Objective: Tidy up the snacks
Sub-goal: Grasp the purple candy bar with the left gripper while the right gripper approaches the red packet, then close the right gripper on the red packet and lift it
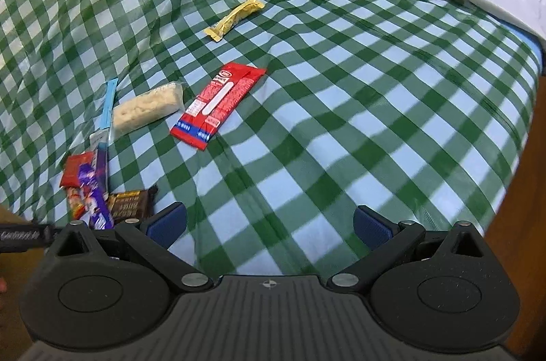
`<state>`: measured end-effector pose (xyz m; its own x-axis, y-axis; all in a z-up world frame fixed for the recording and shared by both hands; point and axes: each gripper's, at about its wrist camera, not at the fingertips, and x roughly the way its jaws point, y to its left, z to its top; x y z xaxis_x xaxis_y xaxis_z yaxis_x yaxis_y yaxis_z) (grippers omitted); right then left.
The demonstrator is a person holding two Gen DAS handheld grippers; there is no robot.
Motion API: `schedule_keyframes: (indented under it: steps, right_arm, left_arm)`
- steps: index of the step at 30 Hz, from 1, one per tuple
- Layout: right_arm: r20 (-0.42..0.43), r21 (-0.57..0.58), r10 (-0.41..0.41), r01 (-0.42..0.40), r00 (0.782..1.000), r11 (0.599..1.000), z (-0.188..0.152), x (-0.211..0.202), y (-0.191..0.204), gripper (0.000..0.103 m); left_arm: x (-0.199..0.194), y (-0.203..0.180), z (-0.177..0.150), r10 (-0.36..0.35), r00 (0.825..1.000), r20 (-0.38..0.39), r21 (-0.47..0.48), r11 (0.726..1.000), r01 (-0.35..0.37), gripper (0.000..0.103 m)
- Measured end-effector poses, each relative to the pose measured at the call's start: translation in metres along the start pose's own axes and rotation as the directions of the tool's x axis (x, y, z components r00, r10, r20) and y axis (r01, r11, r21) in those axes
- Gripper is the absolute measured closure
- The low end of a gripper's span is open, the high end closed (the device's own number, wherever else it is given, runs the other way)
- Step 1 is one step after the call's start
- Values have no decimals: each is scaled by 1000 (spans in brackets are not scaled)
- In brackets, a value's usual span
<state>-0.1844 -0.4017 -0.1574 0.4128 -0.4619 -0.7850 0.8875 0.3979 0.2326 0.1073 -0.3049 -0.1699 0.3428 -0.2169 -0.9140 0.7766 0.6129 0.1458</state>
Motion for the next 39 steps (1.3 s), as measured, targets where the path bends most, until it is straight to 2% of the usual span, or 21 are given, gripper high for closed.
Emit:
schedule_keyframes:
  steps: [2, 4, 7, 9, 12, 18, 20, 22, 23, 24, 25, 26, 27, 29, 30, 31, 32, 34, 39]
  right_arm:
    - [5, -12, 0, 0, 1000, 1000, 7, 9, 2, 0]
    - [17, -27, 7, -6, 1000, 1000, 14, 20, 6, 0]
    - [34, -55, 27, -25, 999, 998, 33, 41, 12, 0]
    - [35, -74, 32, -29, 999, 997, 50, 62, 19, 0]
    - [-10, -108, 49, -50, 999, 993, 73, 94, 32, 0]
    - [-25, -136, 52, -55, 998, 989, 97, 132, 49, 0]
    - [-61, -131, 50, -57, 997, 990, 101, 149, 52, 0]
    - [-97, -138, 20, -33, 995, 990, 99, 167, 54, 0]
    - [-61, -158, 6, -16, 998, 987, 96, 166, 58, 0]
    - [-48, -158, -6, -1, 999, 987, 94, 167, 60, 0]
    - [-34, -161, -9, 3, 999, 987, 91, 166, 61, 0]
    - [-26, -174, -6, 2, 1000, 985, 89, 166, 61, 0]
    - [-27, -198, -1, -5, 1000, 980, 88, 166, 61, 0]
    - [-24, -227, 5, -10, 1000, 974, 87, 162, 60, 9]
    - [-5, -225, 7, -8, 1000, 974, 82, 155, 58, 30]
    - [14, -230, 27, -23, 1000, 973, 78, 148, 58, 61]
    - [23, -246, 38, -31, 999, 969, 75, 141, 57, 80]
    - [31, -272, 23, -13, 999, 962, 70, 131, 56, 103]
    - [56, -243, 77, -61, 995, 968, 55, 99, 40, 103]
  left_arm:
    - [4, 6, 2, 23, 1000, 1, 14, 1000, -23, 0]
    - [6, 12, 5, 37, 999, 1, -10, 999, -37, 0]
    - [-3, 11, 6, -10, 1000, 23, -47, 999, 11, 0]
    - [-12, 0, 4, -62, 997, 49, -15, 998, 62, 0]
    - [-17, -22, 1, -98, 993, 71, 36, 995, 96, 0]
    - [10, -53, 11, -144, 989, 25, 40, 989, 142, 0]
    - [25, -59, 18, -164, 986, -7, 39, 986, 164, 2]
    - [34, -57, 21, -153, 988, -29, 15, 988, 153, 20]
    - [36, -52, 22, -182, 983, -40, -22, 983, 181, 30]
    - [35, -46, 23, -211, 977, -44, -69, 976, 207, 49]
    - [32, -41, 22, -211, 977, -38, -105, 973, 207, 61]
    - [30, -38, 22, -209, 977, -37, -118, 972, 204, 82]
    - [27, -34, 21, -219, 975, -37, -130, 968, 213, 86]
    - [16, -27, 15, -226, 974, -9, -142, 965, 222, 88]
    - [10, -25, 11, -224, 974, 6, -134, 965, 223, 88]
    - [4, -24, 8, -223, 975, 17, -134, 965, 223, 88]
    - [-1, -21, 3, -227, 974, 22, -140, 964, 228, 88]
    - [-11, -15, -6, -237, 971, 27, -154, 959, 238, 88]
    - [-37, -7, -33, -238, 970, 53, -147, 959, 243, 88]
